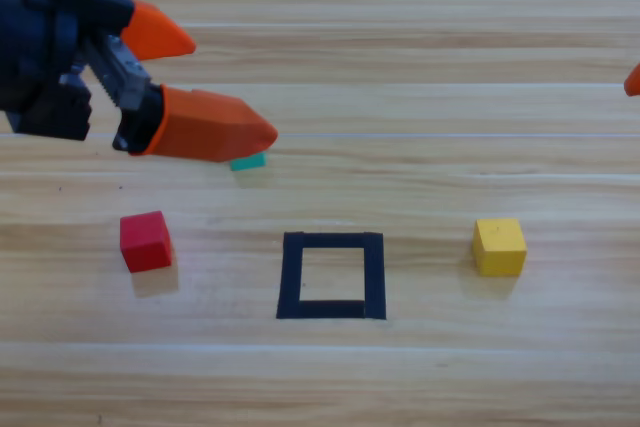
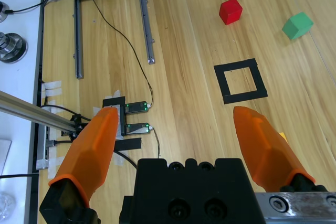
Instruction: Stack the blocks in the rectangular block: red at the bottom, yellow in the middle, green on top
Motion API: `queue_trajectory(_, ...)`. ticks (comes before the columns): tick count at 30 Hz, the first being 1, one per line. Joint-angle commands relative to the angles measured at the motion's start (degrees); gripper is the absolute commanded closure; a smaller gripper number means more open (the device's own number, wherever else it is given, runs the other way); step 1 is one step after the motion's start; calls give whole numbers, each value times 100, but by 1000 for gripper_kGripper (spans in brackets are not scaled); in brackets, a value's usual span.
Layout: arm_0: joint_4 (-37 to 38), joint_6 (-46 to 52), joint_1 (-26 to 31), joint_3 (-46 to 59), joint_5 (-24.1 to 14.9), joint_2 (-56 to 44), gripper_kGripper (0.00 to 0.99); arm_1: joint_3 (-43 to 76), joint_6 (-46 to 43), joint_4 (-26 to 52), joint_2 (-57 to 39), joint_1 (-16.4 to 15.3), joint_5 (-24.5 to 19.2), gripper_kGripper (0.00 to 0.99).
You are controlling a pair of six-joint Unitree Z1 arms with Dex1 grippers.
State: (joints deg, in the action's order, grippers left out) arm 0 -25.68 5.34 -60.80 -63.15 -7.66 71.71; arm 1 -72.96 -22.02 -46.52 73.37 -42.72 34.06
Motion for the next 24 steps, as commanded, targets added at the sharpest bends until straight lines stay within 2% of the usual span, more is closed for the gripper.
queue_trajectory(1, -95, 55, -108, -13, -69, 1, 0, 18, -4, 73, 46, -176, -75, 22)
queue_trajectory(9, -157, 55, -108, -84, -86, 27, 0, 62, 67, 90, 151, -176, -181, 22)
queue_trajectory(11, -192, 55, -108, -145, -86, 45, 0, 27, 436, 152, 345, -176, -778, 22)
queue_trajectory(13, -209, 64, -108, -145, -95, 45, 0, -78, 998, 152, 731, -176, -1833, 22)
queue_trajectory(15, -209, 99, -108, -137, -148, 45, 0, -149, 1297, 152, 1074, -184, -2571, 22)
queue_trajectory(17, -227, 178, -108, -189, -210, 89, 0, -254, 1578, 152, 1312, -176, -2914, 17)
queue_trajectory(19, -297, 257, -108, -374, -306, 150, 0, -368, 1754, 152, 1487, -184, -2993, 7)
queue_trajectory(24, -658, 705, -11, -1103, -877, 353, 0, -623, 2264, 161, 2050, -184, -3371, 0)
